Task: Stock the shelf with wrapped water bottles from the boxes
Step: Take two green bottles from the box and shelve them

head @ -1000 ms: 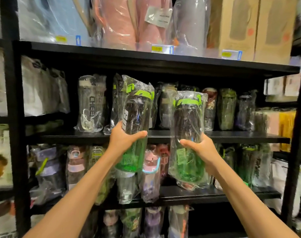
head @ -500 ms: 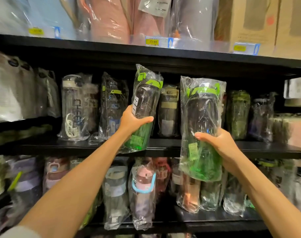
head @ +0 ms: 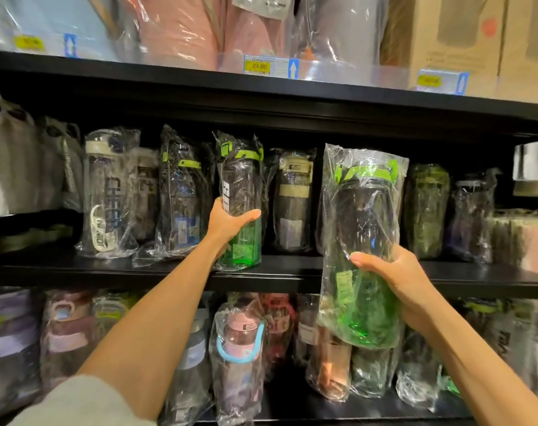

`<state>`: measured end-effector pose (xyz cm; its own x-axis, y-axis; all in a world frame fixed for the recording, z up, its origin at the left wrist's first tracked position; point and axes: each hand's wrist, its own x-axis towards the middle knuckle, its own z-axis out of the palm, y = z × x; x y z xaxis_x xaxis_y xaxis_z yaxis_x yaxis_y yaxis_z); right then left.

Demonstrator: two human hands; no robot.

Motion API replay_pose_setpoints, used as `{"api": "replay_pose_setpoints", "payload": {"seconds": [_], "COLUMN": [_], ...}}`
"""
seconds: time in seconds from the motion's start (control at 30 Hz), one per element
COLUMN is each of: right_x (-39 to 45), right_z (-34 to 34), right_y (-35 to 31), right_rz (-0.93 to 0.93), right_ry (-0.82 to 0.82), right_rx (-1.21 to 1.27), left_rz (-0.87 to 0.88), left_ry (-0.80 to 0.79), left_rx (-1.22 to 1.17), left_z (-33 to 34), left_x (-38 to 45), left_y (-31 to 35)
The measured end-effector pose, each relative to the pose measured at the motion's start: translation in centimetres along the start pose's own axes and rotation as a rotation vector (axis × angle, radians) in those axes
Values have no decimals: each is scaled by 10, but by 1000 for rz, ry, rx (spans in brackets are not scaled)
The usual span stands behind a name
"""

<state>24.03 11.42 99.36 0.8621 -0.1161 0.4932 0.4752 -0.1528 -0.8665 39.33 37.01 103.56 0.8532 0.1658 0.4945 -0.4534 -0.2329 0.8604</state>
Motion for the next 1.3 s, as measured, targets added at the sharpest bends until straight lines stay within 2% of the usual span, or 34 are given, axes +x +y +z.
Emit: {"api": "replay_pose_setpoints", "payload": {"seconds": [0.43,0.57,0.67,0.77,0.83,0.9,0.97,1.07,1.17,1.3], "right_x": [-13,-14,-14,-15,-13,-10,-5,10,30,61], "right_z": [-5,-3,-5,-8,-8,-8,-6,0,10,27], "right_y": [10,10,10,9,8,6,3,-5,-14,-22], "right_rz": [30,56,70,75,84,86,74,59,19,-53], "right_ry": [2,13,19,27,37,51,64,101,119,163], "right_rx": [7,-13,-29,-47,-53,-64,-81,-103,-110,-133], "left_rz": [-1,2,28,36,189,586,961,1315,1408,1359], "left_ry": [-74,-61,-110,-15,162,246,113,-195,-343,-369], "left_rx": [43,94,156,169,158,346,586,908,1057,1125], "left_z": [9,9,1,-10,-21,-31,-34,-30,-27,-31], "left_x": [12,15,16,3,-19,-44,-57,-58,-55,-55], "left_y": [-11,-13,-13,-8,-9,-19,-36,-61,-79,-85]}}
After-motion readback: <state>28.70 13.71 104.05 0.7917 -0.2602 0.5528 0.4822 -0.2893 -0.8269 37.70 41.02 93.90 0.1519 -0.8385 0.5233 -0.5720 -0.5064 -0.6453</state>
